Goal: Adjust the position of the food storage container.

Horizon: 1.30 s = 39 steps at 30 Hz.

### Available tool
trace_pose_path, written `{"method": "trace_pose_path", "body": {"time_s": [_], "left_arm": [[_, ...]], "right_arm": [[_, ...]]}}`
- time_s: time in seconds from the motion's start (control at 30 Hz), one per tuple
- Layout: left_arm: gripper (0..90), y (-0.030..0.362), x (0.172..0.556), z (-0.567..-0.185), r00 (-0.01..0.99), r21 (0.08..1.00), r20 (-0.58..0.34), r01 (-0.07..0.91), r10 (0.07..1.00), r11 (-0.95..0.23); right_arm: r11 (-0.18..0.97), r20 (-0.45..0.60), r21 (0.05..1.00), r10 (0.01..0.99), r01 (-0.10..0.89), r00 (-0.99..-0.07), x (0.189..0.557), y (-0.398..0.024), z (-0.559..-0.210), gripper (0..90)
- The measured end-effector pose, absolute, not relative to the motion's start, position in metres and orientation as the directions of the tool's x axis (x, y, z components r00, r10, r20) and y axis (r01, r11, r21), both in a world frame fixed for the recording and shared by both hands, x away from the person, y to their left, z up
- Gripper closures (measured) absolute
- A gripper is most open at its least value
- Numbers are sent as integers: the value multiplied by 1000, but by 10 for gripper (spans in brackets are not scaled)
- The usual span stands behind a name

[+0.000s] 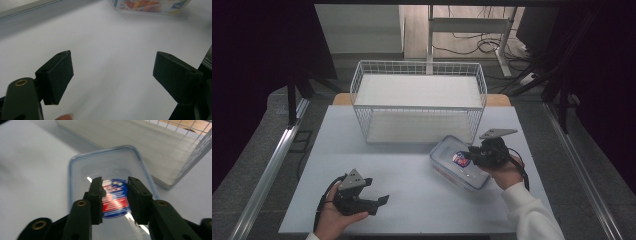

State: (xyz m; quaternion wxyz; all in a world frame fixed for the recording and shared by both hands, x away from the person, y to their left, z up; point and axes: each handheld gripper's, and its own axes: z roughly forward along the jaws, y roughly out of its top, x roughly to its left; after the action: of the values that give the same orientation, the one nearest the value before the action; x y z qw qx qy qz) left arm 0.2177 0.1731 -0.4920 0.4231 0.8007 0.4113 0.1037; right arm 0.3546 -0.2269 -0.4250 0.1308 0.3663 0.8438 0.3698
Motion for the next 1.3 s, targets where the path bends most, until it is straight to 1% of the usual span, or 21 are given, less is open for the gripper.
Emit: {"method": "trace_pose_path", "body": {"time_s": [0.03,0.07,0.1,0.17,0.2,0.23,0.27,0.3,0.33,0.37,0.43,0.53,0.57,0.7,0.87,0.9,0.93,0.97,1.2,1.3], "left_arm": [[165,174,219,-492,639,761,-183,573,747,-304],[165,174,219,-492,639,761,-183,573,747,-304],[165,174,219,-492,639,761,-183,574,748,-304],[165,174,219,-493,640,760,-183,574,747,-305],[165,174,219,-493,640,760,-183,574,747,-305],[165,174,219,-493,641,760,-183,573,746,-306],[164,174,219,-493,641,760,-184,573,745,-305],[164,174,218,-493,642,761,-184,573,744,-305],[164,174,218,-493,642,761,-184,573,744,-305],[164,174,218,-493,642,760,-184,573,744,-307],[165,175,219,-494,641,759,-185,574,745,-306],[165,175,219,-494,639,759,-185,576,746,-305],[165,175,219,-494,639,759,-184,575,747,-306],[165,174,220,-495,641,757,-183,576,746,-309],[165,174,220,-495,641,754,-183,578,746,-312],[165,174,220,-496,640,753,-183,579,746,-313],[165,174,220,-496,640,753,-183,579,746,-313],[165,174,220,-496,640,752,-182,580,747,-313],[165,174,221,-496,638,749,-182,583,748,-315],[166,176,221,-496,636,750,-181,582,750,-313]], "right_arm": [[469,37,711,719,523,-694,366,-226,-424,737],[469,37,711,719,523,-694,366,-226,-424,737],[485,18,699,723,526,-691,376,-224,-425,778],[513,-11,677,724,528,-690,386,-221,-427,847],[513,-11,677,724,528,-690,386,-221,-427,847],[522,-17,666,725,534,-688,391,-220,-429,879],[536,-32,656,722,531,-691,396,-218,-430,889],[557,-54,637,722,533,-690,404,-215,-433,891],[557,-54,637,722,533,-690,404,-215,-433,891],[577,-83,625,719,526,-690,410,-213,-436,892],[593,-104,613,716,522,-691,415,-211,-440,892],[606,-109,593,713,530,-693,420,-211,-445,892],[623,-130,578,708,527,-694,423,-211,-449,892],[651,-149,552,692,521,-706,428,-210,-455,892],[680,-177,537,670,500,-721,429,-206,-456,893],[702,-198,521,653,485,-732,429,-203,-455,893],[702,-198,521,653,485,-732,429,-203,-455,893],[723,-203,507,630,470,-750,429,-199,-454,893],[758,-201,489,579,432,-790,423,-186,-454,893],[779,-191,480,541,403,-819,415,-174,-454,893]]}}
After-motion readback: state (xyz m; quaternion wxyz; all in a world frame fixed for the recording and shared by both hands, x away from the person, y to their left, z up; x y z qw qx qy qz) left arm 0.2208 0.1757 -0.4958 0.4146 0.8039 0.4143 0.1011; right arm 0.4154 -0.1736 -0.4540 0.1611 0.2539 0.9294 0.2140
